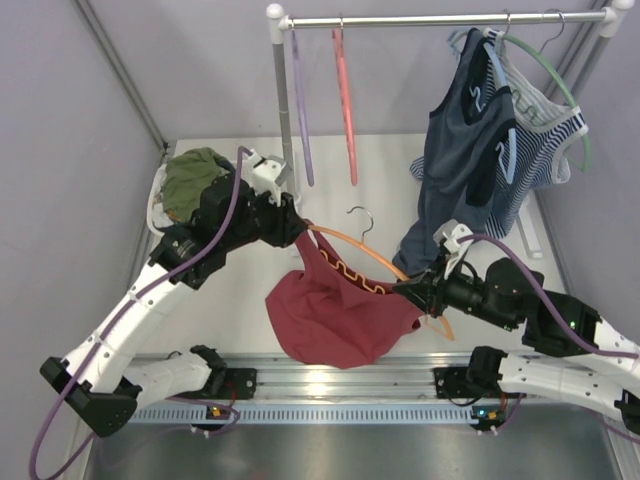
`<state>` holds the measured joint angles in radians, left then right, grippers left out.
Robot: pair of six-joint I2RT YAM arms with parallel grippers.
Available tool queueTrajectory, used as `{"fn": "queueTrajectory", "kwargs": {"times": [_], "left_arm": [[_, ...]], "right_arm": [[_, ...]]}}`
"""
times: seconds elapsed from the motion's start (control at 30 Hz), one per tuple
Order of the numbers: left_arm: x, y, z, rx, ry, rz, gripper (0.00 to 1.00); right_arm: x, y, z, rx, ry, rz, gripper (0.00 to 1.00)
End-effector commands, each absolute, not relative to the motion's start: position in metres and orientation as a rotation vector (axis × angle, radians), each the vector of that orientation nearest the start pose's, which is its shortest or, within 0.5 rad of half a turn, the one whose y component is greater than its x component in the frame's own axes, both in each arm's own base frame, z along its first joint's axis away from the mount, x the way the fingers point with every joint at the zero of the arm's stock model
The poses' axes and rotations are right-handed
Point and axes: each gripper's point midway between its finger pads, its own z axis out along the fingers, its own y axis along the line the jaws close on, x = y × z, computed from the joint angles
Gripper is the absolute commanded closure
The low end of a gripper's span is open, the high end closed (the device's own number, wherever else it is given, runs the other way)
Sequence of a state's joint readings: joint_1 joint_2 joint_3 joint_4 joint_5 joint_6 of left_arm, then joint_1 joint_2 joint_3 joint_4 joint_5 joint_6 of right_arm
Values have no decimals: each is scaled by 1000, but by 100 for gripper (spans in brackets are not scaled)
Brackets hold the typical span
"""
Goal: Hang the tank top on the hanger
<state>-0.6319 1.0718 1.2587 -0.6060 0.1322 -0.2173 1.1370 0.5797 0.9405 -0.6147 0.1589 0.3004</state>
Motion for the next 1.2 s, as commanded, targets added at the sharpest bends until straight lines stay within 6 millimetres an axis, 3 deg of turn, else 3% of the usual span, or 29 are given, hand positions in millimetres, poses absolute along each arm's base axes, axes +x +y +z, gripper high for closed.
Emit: {"fn": "queueTrajectory", "kwargs": {"times": [0.0, 0.23, 0.43, 0.83, 0.9, 1.0, 1.03, 1.07, 1.17], "left_arm": [[248, -227, 323, 549, 1940, -700, 62], [246, -233, 312, 607, 1961, -703, 63], [247, -226, 298, 604, 2003, -618, 61], [253, -233, 282, 625, 2029, -486, 63], [254, -233, 282, 619, 2027, -459, 66], [254, -238, 286, 613, 2012, -463, 83], [254, -239, 288, 614, 2008, -464, 95], [255, -240, 288, 610, 2007, -453, 100], [249, -248, 297, 626, 1982, -471, 100]], "right_arm": [[112, 216, 339, -622, 1679, 944, 100], [111, 214, 342, -617, 1673, 947, 100], [112, 214, 343, -616, 1671, 946, 100], [111, 213, 341, -605, 1677, 953, 100], [111, 213, 340, -605, 1677, 956, 100], [112, 214, 340, -600, 1680, 951, 100], [112, 215, 340, -605, 1682, 953, 100], [111, 216, 342, -606, 1679, 957, 100], [113, 217, 342, -602, 1679, 953, 100]]}}
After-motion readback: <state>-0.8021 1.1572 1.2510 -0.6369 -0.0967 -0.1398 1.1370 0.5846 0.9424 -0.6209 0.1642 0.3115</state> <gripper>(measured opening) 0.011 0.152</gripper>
